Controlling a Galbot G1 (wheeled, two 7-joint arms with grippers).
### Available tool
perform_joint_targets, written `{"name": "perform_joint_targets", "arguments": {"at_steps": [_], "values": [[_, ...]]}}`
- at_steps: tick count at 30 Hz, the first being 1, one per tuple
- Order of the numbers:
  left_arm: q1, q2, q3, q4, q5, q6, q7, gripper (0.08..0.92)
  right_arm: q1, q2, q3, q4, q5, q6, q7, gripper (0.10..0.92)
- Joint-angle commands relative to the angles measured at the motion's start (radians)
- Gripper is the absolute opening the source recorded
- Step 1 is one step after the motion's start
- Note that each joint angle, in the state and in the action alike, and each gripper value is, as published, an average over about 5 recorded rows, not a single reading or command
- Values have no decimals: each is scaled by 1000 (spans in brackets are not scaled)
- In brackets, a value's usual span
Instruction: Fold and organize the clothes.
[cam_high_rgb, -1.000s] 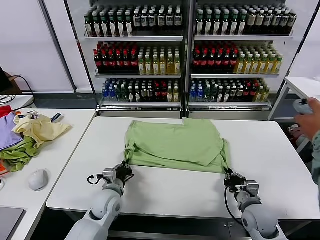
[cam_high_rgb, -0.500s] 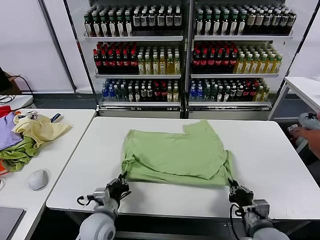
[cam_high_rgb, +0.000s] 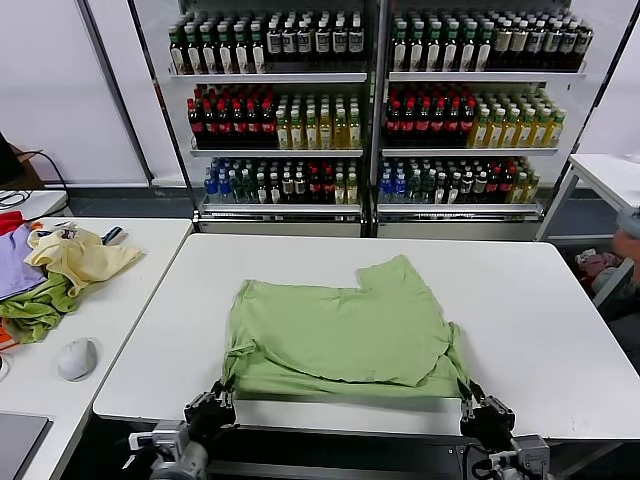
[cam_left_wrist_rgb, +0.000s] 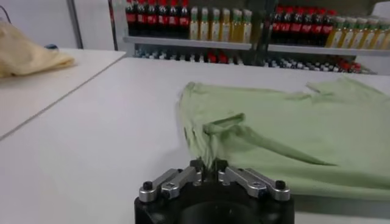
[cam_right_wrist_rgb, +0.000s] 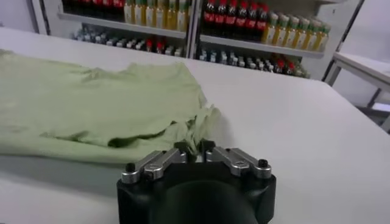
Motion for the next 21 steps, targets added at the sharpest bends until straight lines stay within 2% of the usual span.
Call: {"name": "perform_joint_targets", "arguments": {"at_steps": [1,7,12,16,21], "values": [[-83,57,-63,-46,-95,-11,32,394,127,-27,2,7,62,21,29,507],[-325,69,28,179,-144,-20,-9,567,443,-56,-117,-189,140,-46,63,681],[-537,78,134,377,-150,-23,-34,706,702,-54,-264,-413,156,-80,72,793],[-671,78,216,527,-150,-23,-53,803,854,-30,-333,-552,156,-94,71,820],[-793,60,287,677,-149,-13,-79,822,970,9,-382,-697,155,-118,65,823]]}}
